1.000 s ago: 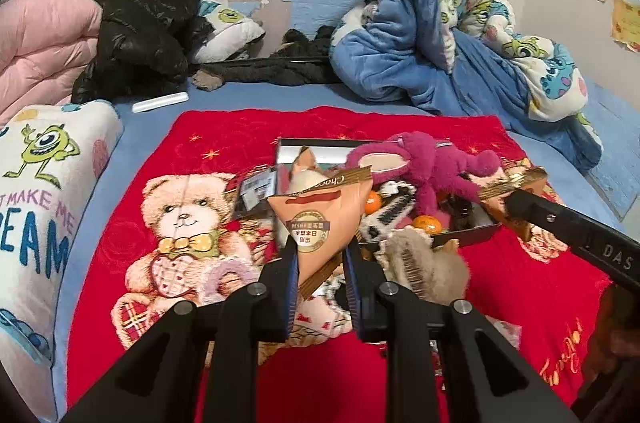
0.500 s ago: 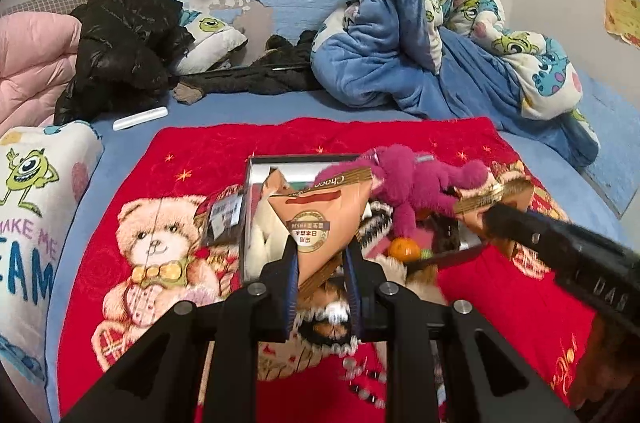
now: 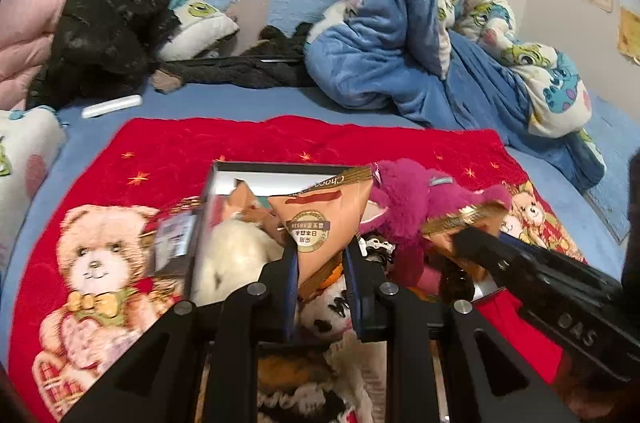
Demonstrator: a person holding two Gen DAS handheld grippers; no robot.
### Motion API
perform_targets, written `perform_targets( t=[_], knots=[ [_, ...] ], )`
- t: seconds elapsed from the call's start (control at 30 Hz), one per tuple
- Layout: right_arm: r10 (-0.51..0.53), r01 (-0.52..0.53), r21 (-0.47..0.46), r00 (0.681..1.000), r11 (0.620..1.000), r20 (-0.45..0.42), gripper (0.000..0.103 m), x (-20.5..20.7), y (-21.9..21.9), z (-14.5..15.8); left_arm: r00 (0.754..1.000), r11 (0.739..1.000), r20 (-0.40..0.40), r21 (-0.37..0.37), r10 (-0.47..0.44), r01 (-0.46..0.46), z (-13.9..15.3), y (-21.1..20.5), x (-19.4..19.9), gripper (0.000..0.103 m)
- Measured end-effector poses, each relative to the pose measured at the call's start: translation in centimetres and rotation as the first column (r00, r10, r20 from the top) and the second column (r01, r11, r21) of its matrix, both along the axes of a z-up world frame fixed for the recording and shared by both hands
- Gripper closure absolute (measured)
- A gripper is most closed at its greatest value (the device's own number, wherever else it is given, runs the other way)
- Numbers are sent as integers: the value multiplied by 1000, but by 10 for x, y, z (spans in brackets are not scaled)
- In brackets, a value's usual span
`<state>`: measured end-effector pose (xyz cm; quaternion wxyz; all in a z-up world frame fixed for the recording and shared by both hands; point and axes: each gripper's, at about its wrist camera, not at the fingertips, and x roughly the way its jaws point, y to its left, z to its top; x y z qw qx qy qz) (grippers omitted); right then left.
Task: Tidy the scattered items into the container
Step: 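Carry both chocolate packets up over the black box, then open both grippers to drop the chocolate packets into the box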
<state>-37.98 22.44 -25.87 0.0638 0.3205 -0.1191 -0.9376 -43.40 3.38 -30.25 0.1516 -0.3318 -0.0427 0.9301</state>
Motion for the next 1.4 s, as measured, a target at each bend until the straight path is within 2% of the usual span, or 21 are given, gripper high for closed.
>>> perform_targets(
  t=[0.07,0.2,0.27,0.43,0.97,1.07,1.1,1.13,1.2,1.23,1.27,1.3,1.4],
  knots=[
    [-2,1,11,1000,1000,13,80,-14,2,-9,1000,1000,1,-20,1,-1,-14,2,-3,81],
    [-17,18,-22,999,1000,29,80,-23,4,-36,999,998,44,-56,10,-7,-42,2,-14,81],
    [-11,11,-17,999,1000,35,80,-27,3,-47,999,999,51,-36,2,0,-46,0,-16,81],
    [-7,7,-12,1000,1000,28,80,-26,5,-58,999,999,46,-47,-2,4,-45,4,-15,81],
    [-7,7,-27,1000,1000,22,79,-25,10,-61,999,998,52,-53,-14,16,-47,4,-10,81],
    [-5,6,-22,1000,1000,25,79,-26,11,-61,998,998,55,-55,-13,16,-46,4,-10,81],
    [-3,3,-23,999,1000,33,75,-27,12,-62,998,998,58,-60,-10,14,-46,5,-10,81],
    [6,-5,-24,999,1000,42,74,-28,11,-64,998,998,58,-61,-9,13,-47,6,-9,80],
    [12,-11,-21,999,1000,52,72,-28,11,-66,998,998,64,-54,-22,26,-46,7,-9,69],
    [13,-11,-27,999,1000,53,70,-28,11,-66,998,998,64,-52,-27,30,-46,8,-9,60],
    [14,-12,-33,999,999,50,62,-28,11,-66,997,998,65,-53,-38,42,-45,10,-8,53],
    [13,-11,-34,999,999,46,47,-27,11,-65,997,997,62,-63,-37,41,-45,11,-7,51],
    [-26,27,-24,999,999,41,43,-26,15,-64,996,996,67,-64,-61,66,-44,14,-5,33]
  ],
)
